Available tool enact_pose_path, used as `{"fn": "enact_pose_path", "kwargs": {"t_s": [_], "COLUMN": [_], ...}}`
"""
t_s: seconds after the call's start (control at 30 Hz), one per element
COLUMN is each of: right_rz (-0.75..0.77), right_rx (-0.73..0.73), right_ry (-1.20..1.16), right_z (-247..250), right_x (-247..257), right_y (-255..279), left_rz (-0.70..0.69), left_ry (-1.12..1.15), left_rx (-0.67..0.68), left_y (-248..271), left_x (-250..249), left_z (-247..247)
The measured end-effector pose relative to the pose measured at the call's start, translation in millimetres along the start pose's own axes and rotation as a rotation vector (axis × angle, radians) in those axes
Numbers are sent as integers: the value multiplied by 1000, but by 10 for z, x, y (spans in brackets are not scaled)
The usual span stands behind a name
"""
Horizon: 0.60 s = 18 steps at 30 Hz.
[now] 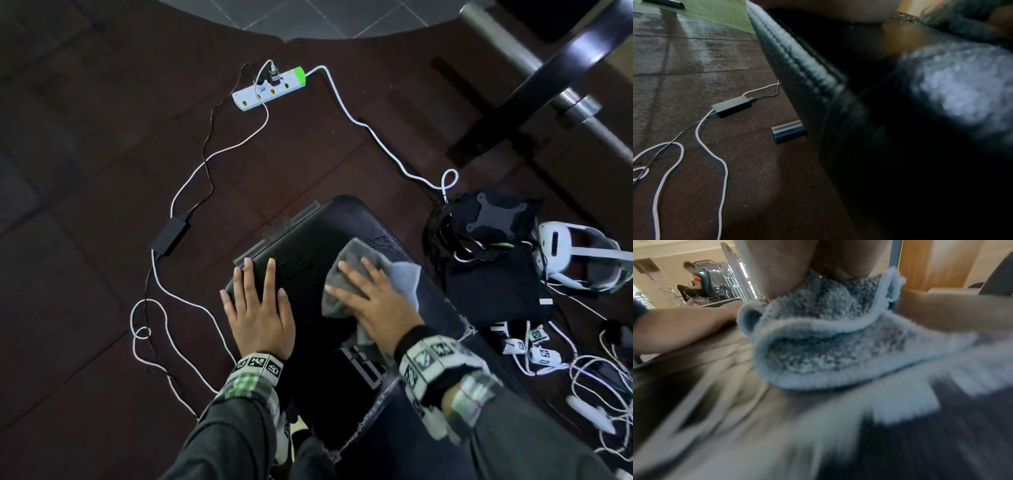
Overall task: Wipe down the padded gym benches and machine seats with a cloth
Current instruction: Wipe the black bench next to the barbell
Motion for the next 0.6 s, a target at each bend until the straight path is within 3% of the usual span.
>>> {"fn": "enact_pose_path", "kwargs": {"t_s": [0.1,0.17,0.23,0.3,0.43,0.6], "right_rz": [-155,-295,-341,-334,-81,-119], "right_rx": [38,-53,-156,-165,113,26], "right_ry": [-100,-184,-210,-225,19,-53], "right_z": [136,215,273,207,-203,31], "right_x": [-358,-526,-544,-449,-11,155], "right_y": [-143,17,254,445,498,-54], "left_rz": [-5,-3,-4,-7,-13,-6], "left_ry": [-1,-4,-5,-9,-14,-5], "left_rx": [11,12,3,4,-3,-10], "left_y": [-1,2,8,11,12,6], "left_x": [-5,4,12,13,6,0], "left_z": [-5,-7,-6,-7,-1,-2]}}
Point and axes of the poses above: each hand's wrist, its own y-axis away from the middle knuckle, its own z-axis out of the back of the hand, x = y × z, the point moved 5 cm from there along -y, towards the middle knuckle, and after that the axes turned 6 degrees about -y, right-handed, at the moved point
